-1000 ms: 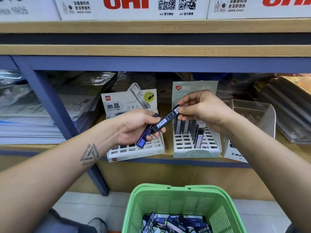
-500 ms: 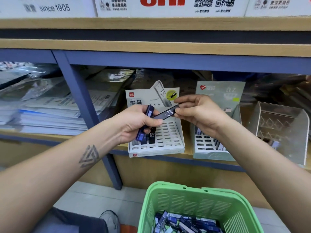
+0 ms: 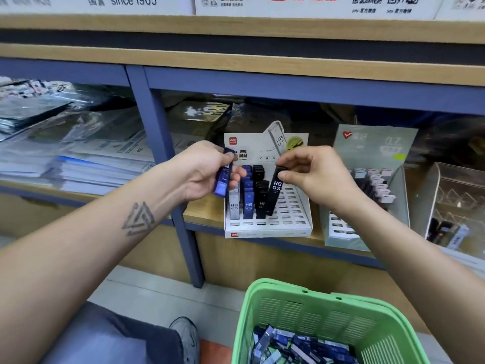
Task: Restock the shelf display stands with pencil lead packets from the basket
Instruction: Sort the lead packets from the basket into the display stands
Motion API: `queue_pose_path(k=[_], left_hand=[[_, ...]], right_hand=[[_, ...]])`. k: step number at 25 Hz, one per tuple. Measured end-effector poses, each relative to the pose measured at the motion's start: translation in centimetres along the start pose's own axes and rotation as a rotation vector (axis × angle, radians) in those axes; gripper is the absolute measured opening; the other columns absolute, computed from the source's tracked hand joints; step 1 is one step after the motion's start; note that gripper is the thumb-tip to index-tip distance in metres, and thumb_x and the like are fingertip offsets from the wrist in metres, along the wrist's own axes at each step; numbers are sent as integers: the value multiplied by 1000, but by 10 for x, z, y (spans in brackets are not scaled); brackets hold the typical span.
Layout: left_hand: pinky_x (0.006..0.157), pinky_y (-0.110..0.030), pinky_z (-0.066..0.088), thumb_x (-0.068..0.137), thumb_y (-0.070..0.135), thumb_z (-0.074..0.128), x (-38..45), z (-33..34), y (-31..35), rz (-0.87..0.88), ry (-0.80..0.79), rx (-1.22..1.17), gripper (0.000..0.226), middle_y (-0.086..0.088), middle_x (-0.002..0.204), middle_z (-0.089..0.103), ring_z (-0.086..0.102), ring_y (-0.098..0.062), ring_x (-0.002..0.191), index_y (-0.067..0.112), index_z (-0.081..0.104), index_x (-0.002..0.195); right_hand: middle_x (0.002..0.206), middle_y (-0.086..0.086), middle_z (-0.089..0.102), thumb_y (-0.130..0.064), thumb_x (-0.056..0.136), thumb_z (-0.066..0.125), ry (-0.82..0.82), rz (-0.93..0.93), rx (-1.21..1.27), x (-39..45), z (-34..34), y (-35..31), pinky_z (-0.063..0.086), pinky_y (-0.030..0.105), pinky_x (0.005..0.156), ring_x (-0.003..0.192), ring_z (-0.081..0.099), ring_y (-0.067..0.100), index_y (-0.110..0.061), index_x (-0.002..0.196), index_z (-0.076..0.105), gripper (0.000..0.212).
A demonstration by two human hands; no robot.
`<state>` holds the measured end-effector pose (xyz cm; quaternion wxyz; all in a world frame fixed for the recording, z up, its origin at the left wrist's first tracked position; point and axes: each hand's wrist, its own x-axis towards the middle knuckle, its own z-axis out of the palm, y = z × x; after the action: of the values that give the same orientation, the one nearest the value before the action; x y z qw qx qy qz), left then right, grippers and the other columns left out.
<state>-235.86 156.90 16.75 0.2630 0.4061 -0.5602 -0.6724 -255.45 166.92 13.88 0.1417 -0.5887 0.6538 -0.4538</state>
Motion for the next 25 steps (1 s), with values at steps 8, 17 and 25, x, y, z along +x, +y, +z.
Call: queue_pose_path(k=[8, 17, 25], left_hand=[[48, -26, 51, 105, 3, 43, 1, -6, -4, 27, 8, 51, 8, -21, 72, 66, 57, -19, 51, -3, 49, 106], [49, -28, 51, 102, 2, 49, 2, -6, -6, 54, 12, 90, 15, -18, 72, 64, 57, -21, 55, -6, 55, 114], [51, -28, 51, 102, 2, 50, 1, -8, -6, 66, 14, 92, 22, -18, 73, 65, 58, -20, 56, -10, 54, 120]], right_hand=[[90, -12, 70, -8, 87, 77, 18, -67, -175, -20, 24, 4, 53, 17, 78, 84, 66, 4, -20, 98, 76, 17], [88, -12, 70, -8, 86, 78, -9, -13, -180, -15, 25, 6, 50, 16, 71, 80, 68, 6, -32, 89, 70, 25], [87, -11, 70, -8, 87, 77, -1, -43, -184, -12, 30, 6, 52, 18, 74, 81, 68, 6, -25, 93, 73, 19]])
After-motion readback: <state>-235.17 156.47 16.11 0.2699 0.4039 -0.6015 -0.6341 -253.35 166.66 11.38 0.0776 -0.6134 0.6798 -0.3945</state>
